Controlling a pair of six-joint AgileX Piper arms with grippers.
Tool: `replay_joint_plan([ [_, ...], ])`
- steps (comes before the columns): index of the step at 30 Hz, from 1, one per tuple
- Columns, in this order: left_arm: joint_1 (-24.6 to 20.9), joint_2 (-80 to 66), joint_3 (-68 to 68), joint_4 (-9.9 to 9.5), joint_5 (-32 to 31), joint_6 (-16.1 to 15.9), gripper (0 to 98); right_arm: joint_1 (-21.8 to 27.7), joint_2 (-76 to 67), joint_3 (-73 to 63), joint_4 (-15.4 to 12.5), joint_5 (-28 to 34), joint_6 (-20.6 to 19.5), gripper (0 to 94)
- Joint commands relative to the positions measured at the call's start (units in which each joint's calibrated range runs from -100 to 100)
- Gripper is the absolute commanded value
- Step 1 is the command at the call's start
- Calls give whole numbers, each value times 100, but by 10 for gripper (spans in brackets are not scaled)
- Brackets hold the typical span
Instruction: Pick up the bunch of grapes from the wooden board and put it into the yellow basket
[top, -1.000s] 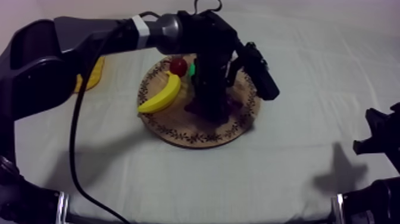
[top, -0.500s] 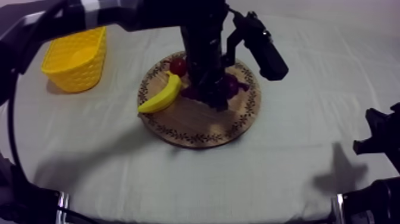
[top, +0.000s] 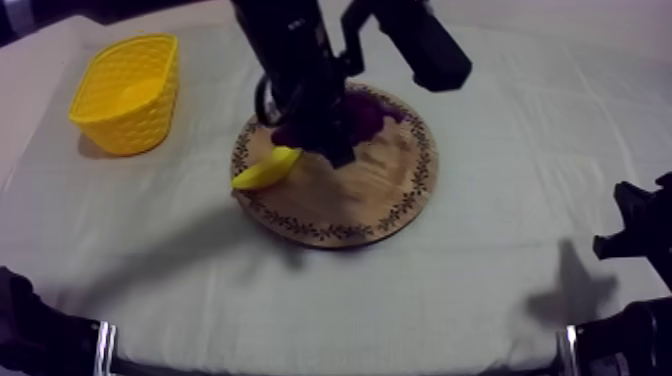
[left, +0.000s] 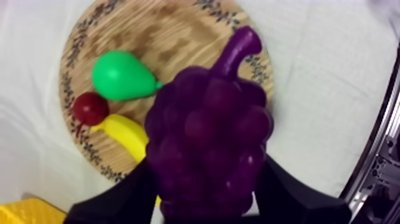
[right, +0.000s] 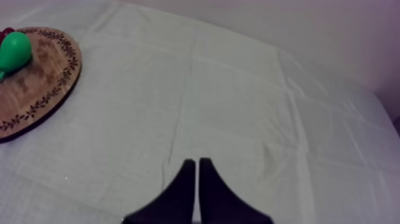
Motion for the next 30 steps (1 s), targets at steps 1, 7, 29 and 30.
replay_joint_plan([
  [1,-111,-119,29,8,-15,0,367,2,0,-4,-2,0,2,3],
  [7,-538,-326,46,57,-9,-84,370,2,0,-4,-2,0,2,3],
  [29,-2353,-809,343,-207,6,-47,332,2,0,-4,-2,0,2,3],
  [30,-2420,-821,367,-238,8,-31,332,2,0,-4,-2,0,2,3],
])
